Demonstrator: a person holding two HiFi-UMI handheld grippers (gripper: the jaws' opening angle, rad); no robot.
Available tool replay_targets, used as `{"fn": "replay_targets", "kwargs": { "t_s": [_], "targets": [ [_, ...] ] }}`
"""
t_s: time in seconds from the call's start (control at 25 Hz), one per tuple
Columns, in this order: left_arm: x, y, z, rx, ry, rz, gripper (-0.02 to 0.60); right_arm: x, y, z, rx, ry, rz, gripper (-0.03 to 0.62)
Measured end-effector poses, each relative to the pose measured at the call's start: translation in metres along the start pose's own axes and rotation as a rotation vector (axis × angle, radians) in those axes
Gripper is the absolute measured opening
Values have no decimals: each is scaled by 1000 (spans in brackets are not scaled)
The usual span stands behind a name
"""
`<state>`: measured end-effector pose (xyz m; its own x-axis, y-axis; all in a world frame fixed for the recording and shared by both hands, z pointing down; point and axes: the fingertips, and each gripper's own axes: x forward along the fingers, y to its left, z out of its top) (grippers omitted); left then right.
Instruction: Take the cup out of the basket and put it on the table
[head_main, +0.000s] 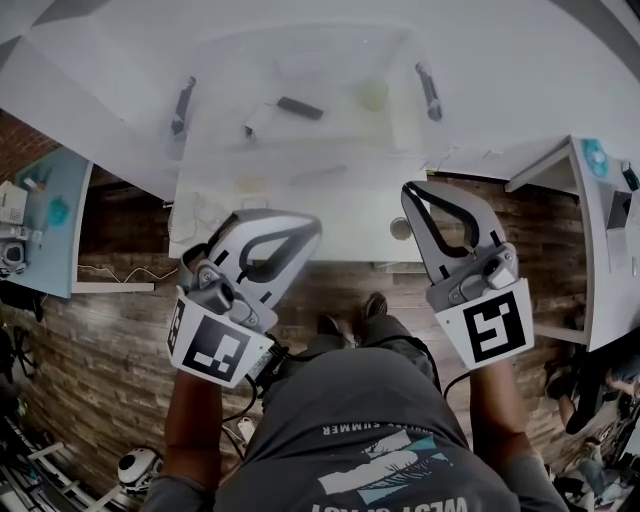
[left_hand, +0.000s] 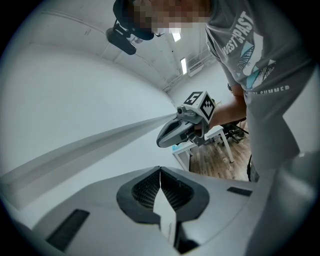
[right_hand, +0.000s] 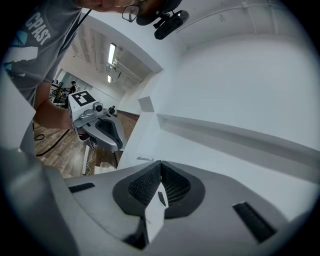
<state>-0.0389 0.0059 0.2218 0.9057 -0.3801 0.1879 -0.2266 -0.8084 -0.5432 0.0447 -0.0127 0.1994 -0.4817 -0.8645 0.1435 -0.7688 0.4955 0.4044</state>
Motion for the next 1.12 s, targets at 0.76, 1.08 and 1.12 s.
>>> {"fn": "replay_targets", "kwargs": {
  "t_s": [0.76,1.08,1.12],
  "targets": [
    [94,31,2,-16,81,89,11,26,-91,-39,25,-61,108,12],
    [116,36,-2,-37,114,111,11,37,-114,-54,35,-75,147,12],
    [117,37,-4,-37,120,109,11,39,-115,-55,36,-73,149,12]
  ]
}}
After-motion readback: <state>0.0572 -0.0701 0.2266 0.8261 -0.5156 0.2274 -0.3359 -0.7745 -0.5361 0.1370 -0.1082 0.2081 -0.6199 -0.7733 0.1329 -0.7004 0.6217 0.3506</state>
